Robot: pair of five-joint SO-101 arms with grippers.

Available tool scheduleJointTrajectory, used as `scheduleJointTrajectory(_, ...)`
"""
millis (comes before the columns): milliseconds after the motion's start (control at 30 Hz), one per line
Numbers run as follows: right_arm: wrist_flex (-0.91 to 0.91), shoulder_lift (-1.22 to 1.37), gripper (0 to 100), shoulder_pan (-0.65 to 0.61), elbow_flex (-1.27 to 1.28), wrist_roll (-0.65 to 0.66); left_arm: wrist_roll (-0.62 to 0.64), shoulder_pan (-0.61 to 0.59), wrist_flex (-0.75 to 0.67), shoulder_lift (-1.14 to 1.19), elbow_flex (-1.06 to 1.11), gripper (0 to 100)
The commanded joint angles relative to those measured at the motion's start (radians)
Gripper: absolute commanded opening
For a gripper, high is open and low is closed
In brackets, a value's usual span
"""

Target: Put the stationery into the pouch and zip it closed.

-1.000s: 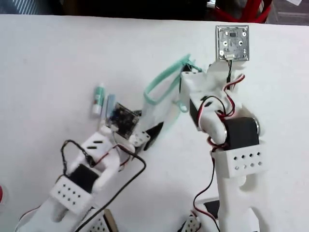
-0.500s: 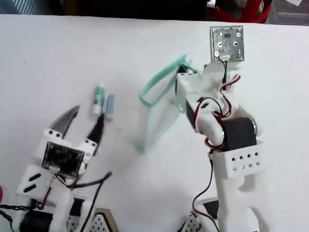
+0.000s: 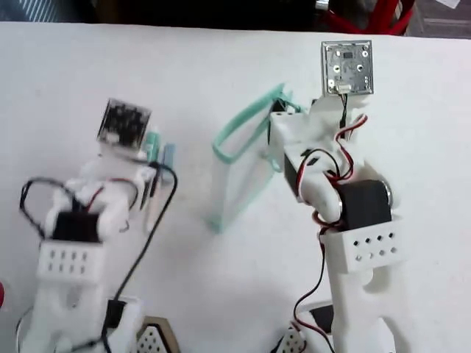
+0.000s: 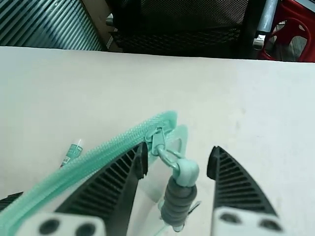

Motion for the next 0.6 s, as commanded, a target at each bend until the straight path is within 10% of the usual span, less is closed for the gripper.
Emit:
scheduleJointTrajectory(0,0.001,0.002,19.8,-0.001,0.018,-0.005,0.098,0.001,-0.023,0.288,-0.183,15)
scheduleJointTrajectory(567,-0.004,0.002,19.8,-0.001,0.048,-0.005,0.265,0.065,-0.029,1.132,-0.744,15)
